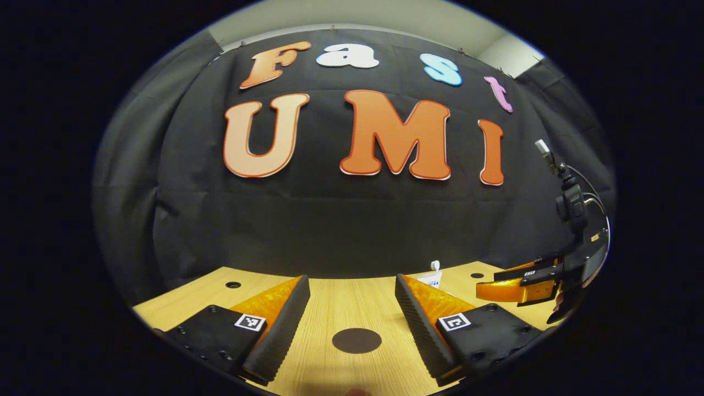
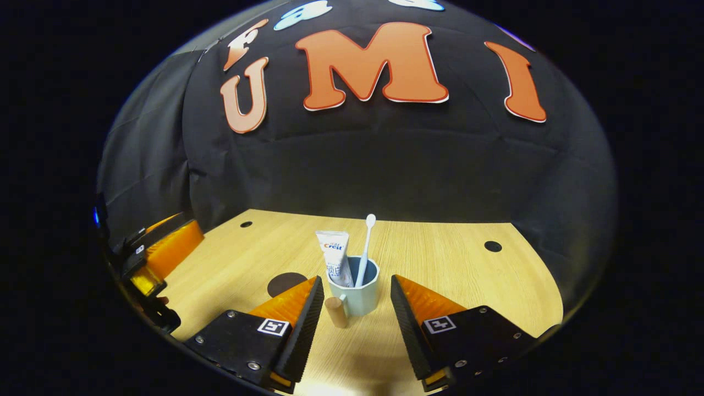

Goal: Put the toothbrush and toothpaste on the desktop into the cup, then pick up the cup and place it on the coaster on the desktop.

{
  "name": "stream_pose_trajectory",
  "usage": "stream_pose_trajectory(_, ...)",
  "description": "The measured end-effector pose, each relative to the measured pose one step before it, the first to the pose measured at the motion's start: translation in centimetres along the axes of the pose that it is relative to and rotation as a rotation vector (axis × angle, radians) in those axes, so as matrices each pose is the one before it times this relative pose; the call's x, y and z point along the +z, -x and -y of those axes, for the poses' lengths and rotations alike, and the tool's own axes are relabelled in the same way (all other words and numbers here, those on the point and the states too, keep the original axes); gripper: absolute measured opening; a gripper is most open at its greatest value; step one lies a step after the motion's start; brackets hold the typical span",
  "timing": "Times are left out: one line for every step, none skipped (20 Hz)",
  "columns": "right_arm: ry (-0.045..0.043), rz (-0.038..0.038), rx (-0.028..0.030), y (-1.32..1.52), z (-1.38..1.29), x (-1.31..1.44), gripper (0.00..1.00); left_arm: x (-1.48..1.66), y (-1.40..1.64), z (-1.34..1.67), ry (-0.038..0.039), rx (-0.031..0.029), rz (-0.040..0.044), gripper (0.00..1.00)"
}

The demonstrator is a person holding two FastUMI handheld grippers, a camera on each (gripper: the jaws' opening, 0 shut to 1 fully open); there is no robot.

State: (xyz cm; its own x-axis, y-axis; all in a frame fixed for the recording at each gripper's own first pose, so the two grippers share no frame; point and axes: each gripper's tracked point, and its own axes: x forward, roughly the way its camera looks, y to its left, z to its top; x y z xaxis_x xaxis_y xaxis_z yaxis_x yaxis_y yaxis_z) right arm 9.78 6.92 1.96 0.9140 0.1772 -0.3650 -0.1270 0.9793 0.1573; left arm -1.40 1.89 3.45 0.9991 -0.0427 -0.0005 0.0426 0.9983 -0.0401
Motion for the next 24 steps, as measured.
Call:
stream_pose_trajectory(0.01179,-0.03549,0.00729,-0.26,-0.238,-0.05,0.74,-0.377,0.54,-0.75,-0.00824,0.01942,-0.00325,0.98)
stream_pose_trajectory(0.00241,-0.0362,0.0153,-0.218,-0.326,-0.091,0.74,-0.338,0.36,-0.892,-0.01882,0.02764,-0.00071,0.99)
stream_pose_trajectory(-0.00823,-0.03436,0.02278,-0.208,-0.465,-0.014,0.74,-0.253,0.413,-0.795,-0.01485,0.01569,-0.00229,0.98)
stream_pose_trajectory(-0.01652,-0.04546,0.01748,-0.292,-0.404,-0.314,0.74,-0.343,0.384,-0.133,-0.00682,0.00399,-0.00319,0.98)
stream_pose_trajectory(-0.01886,-0.04992,0.01217,-0.339,-0.377,-0.399,0.74,-0.308,0.36,-0.088,-0.00079,-0.00262,-0.00269,0.98)
stream_pose_trajectory(-0.01719,-0.05219,0.00771,-0.465,-0.282,-0.273,0.74,-0.204,0.245,-0.048,0.00376,-0.00118,-0.00281,0.98)
stream_pose_trajectory(-0.0136,-0.04632,0.00357,-0.383,-0.189,-0.227,0.74,-0.455,0.212,-0.202,0.01479,-0.00199,-0.00493,0.98)
stream_pose_trajectory(0.0004,-0.04296,0.02444,-0.391,-0.445,-0.144,0.74,-0.466,0.086,0.377,0.02911,-0.01808,-0.01178,0.98)
stream_pose_trajectory(-0.00228,-0.04182,0.00877,-0.47,-0.052,-0.366,0.74,-0.457,0.235,0.429,0.02294,-0.02032,-0.01124,0.98)
stream_pose_trajectory(-0.01021,-0.04318,-0.01199,-0.4,0.333,-0.35,0.74,-0.444,0.112,-0.168,0.00546,0.0005,-0.01113,0.98)
stream_pose_trajectory(-0.00863,-0.03835,-0.00445,-0.557,-0.013,-0.197,0.74,-0.677,-0.193,-0.488,-0.00282,0.00435,-0.00947,0.98)
stream_pose_trajectory(-0.01234,-0.03353,-0.00612,-0.299,0.007,-0.077,0.73,-0.148,0.065,-0.31,0.0005,0.00476,-0.00317,0.99)
stream_pose_trajectory(-0.0134,-0.03502,-0.00508,-0.438,0.085,-0.099,0.72,-0.161,-0.151,-0.133,0.00534,-0.00113,-0.00131,0.99)
stream_pose_trajectory(-0.01187,-0.03162,-0.00508,-0.591,-0.071,-0.355,0.72,-0.095,-0.017,-0.262,0.00573,0.00059,-0.00008,0.99)
stream_pose_trajectory(-0.00798,-0.02858,-0.01034,-0.631,-0.005,-0.173,0.71,-0.168,-0.163,-0.38,0.00266,0.00257,-0.00298,0.99)
stream_pose_trajectory(-0.00055,-0.02403,-0.01239,-0.722,0.147,-0.217,0.7,-0.238,-0.012,-0.392,0.00307,0.00275,-0.00478,0.99)
stream_pose_trajectory(-0.00068,-0.02168,-0.01851,-0.574,0.153,-0.034,0.69,-0.287,-0.009,-0.257,0.0061,-0.00055,-0.00532,0.99)
stream_pose_trajectory(-0.0018,-0.02874,-0.01719,-0.626,0.126,-0.231,0.68,-0.115,0.182,0.141,0.00896,-0.00395,-0.00626,0.99)
stream_pose_trajectory(-0.00158,-0.0234,-0.0143,-0.622,0.148,-0.142,0.67,-0.294,-0.208,0.017,0.01048,-0.00522,-0.00894,0.99)
stream_pose_trajectory(-0.00073,-0.02697,-0.01868,-0.623,0.115,-0.372,0.65,-0.203,-0.096,-0.028,0.01027,-0.00405,-0.00551,0.99)
stream_pose_trajectory(0.00026,-0.02368,-0.0172,-0.467,0.154,-0.189,0.64,-0.371,0.004,-0.29,0.00885,-0.00319,-0.0052,0.99)
stream_pose_trajectory(0.00509,-0.02228,-0.01349,-0.431,0.12,-0.084,0.62,-0.225,0.176,-0.33,0.0038,0.00232,-0.00345,0.99)
stream_pose_trajectory(-0.00051,-0.01363,-0.0099,-0.45,0.146,0.059,0.6,-0.164,0.286,-0.241,0.00298,0.00215,-0.00179,0.99)
stream_pose_trajectory(-0.00178,-0.00033,-0.01105,-0.247,0.132,0.041,0.57,-0.062,0.07,-0.163,0.00172,0.00375,-0.002,0.98)
